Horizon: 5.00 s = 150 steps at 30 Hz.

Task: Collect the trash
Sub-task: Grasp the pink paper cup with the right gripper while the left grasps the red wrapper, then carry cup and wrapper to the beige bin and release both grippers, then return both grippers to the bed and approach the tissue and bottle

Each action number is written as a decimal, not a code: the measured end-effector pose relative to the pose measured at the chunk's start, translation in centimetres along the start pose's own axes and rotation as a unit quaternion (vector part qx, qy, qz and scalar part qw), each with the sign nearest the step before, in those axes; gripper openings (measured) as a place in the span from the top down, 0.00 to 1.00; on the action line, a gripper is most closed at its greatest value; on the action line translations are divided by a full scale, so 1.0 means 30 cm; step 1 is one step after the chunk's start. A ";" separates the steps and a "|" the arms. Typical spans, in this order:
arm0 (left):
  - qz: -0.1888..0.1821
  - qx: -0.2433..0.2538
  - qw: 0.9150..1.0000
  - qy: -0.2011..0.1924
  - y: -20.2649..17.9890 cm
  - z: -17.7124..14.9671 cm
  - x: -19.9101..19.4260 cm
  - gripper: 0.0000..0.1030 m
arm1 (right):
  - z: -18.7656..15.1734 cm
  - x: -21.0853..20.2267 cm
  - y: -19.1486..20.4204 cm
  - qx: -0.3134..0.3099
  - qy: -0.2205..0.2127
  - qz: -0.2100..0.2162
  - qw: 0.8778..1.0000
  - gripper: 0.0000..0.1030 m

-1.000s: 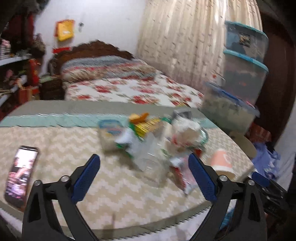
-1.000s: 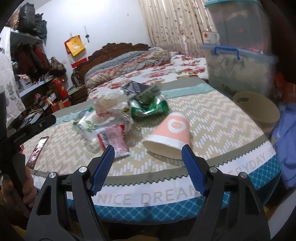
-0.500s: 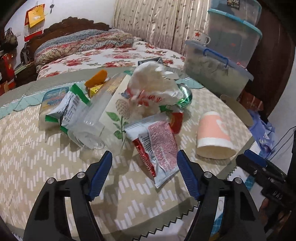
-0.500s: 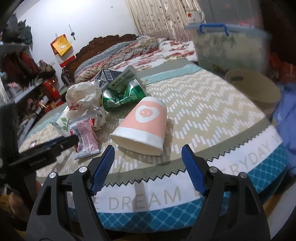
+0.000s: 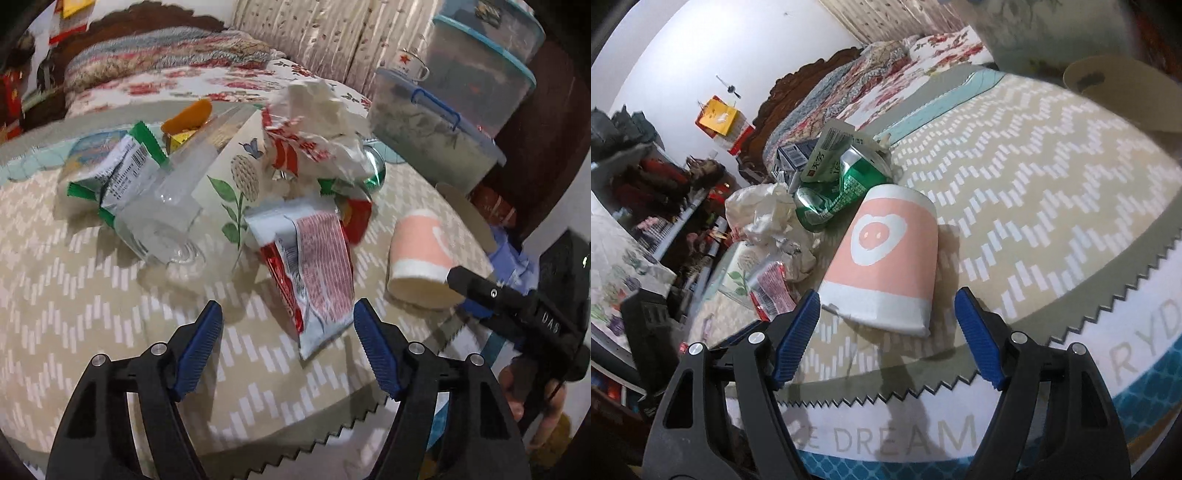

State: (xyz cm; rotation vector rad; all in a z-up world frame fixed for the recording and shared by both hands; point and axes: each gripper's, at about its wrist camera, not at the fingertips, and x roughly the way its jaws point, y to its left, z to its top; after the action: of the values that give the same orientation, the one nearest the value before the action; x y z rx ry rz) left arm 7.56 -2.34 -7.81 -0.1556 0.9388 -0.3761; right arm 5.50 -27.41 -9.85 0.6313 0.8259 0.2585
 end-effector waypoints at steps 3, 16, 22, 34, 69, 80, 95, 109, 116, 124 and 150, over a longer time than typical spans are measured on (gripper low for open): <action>-0.010 -0.015 1.000 -0.001 0.012 0.027 0.015 0.37 | 0.023 0.012 -0.018 0.015 0.005 0.013 1.000 0.26; -0.035 -0.009 0.999 0.012 -0.010 0.018 0.029 0.94 | 0.026 0.084 0.049 -0.030 0.025 0.010 0.999 0.47; -0.037 -0.001 0.999 0.010 -0.027 0.003 0.017 0.95 | 0.004 0.056 0.040 -0.022 0.026 0.028 0.999 0.56; -0.047 0.037 0.998 -0.016 -0.094 -0.006 -0.059 0.96 | 0.024 -0.047 -0.008 0.000 -0.013 0.030 0.999 0.57; -0.062 0.067 0.995 -0.045 -0.158 0.049 -0.130 0.96 | 0.014 -0.116 -0.024 0.006 -0.024 0.017 1.000 0.57; -0.066 0.079 0.994 -0.045 -0.208 0.072 -0.116 0.96 | 0.014 -0.125 -0.039 0.004 -0.031 0.016 0.999 0.57; -0.107 0.135 0.985 -0.004 -0.458 0.232 0.038 0.96 | 0.084 -0.247 -0.222 0.032 -0.088 -0.005 0.996 0.57; -0.172 0.192 0.963 0.074 -1.001 0.470 0.520 0.96 | 0.357 -0.417 -0.654 0.118 -0.188 -0.107 0.969 0.56; -0.143 0.191 0.965 0.104 -1.114 0.506 0.738 0.61 | 0.435 -0.343 -0.766 0.148 -0.152 -0.116 0.970 0.38; -0.120 0.193 0.973 0.036 -1.073 0.500 0.563 0.57 | 0.403 -0.420 -0.708 0.132 -0.212 -0.133 0.959 0.36; -0.090 0.078 0.979 -0.166 -0.459 0.376 -0.251 0.56 | 0.112 -0.091 0.052 -0.045 -0.056 -0.016 0.997 0.45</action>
State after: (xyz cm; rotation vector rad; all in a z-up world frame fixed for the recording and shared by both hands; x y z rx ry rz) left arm 9.31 -12.56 8.51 -0.1557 0.5636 -0.5708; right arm 6.25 -28.82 -5.52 0.5422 0.7125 0.2278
